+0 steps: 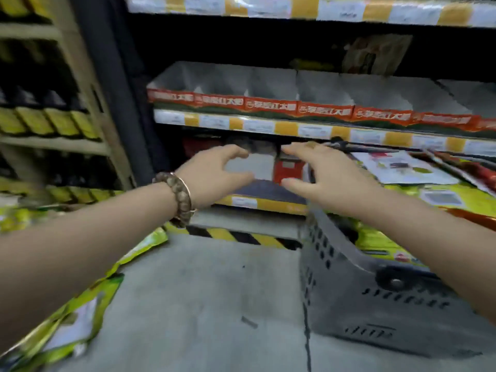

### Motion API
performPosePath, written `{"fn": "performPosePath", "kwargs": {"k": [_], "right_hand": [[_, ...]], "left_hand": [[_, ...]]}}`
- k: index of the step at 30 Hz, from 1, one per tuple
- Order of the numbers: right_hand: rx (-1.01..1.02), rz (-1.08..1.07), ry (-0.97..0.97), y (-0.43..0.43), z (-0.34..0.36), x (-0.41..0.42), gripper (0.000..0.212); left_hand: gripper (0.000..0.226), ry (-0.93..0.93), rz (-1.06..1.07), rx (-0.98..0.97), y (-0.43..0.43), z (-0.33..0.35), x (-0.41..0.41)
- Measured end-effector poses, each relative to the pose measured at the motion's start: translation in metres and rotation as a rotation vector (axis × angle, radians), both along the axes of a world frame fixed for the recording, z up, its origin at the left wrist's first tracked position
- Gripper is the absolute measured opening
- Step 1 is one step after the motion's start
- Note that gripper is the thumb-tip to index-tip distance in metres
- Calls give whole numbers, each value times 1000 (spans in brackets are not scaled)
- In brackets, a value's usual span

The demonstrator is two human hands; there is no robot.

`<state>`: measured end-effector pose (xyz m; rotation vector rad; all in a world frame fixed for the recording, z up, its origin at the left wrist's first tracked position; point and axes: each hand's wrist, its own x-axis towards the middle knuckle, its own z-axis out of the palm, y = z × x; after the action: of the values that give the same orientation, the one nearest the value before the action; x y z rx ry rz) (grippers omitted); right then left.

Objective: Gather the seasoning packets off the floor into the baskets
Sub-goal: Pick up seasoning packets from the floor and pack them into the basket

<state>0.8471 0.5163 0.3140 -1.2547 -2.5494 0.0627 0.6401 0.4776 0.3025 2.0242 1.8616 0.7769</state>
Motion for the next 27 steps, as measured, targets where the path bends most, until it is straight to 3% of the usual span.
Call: {"fn": "performPosePath", "kwargs": {"k": [6,9,17,21,24,27], "right_hand": [[-113,268,-216,-36,-66,-161,64],[-210,344,-271,-57,-112,-233,62],[-537,413,-288,-126,-250,-357,56],[-888,251,-115,-148,-301,-399,50],[-1282,30,62,-162,-320,-433,13],[-1601,-237,242,-173,-329,-464,13]], "left_hand": [[71,57,344,-69,-104,-70,-142],[62,98,493,-172,-156,-114,-195],[54,10,803,-392,-275,-230,-266],[52,-99,910,-459,-304,-271,-282],[52,-188,975,-475,-313,-293,-291],[48,-251,1028,-454,-314,-307,-299]]}}
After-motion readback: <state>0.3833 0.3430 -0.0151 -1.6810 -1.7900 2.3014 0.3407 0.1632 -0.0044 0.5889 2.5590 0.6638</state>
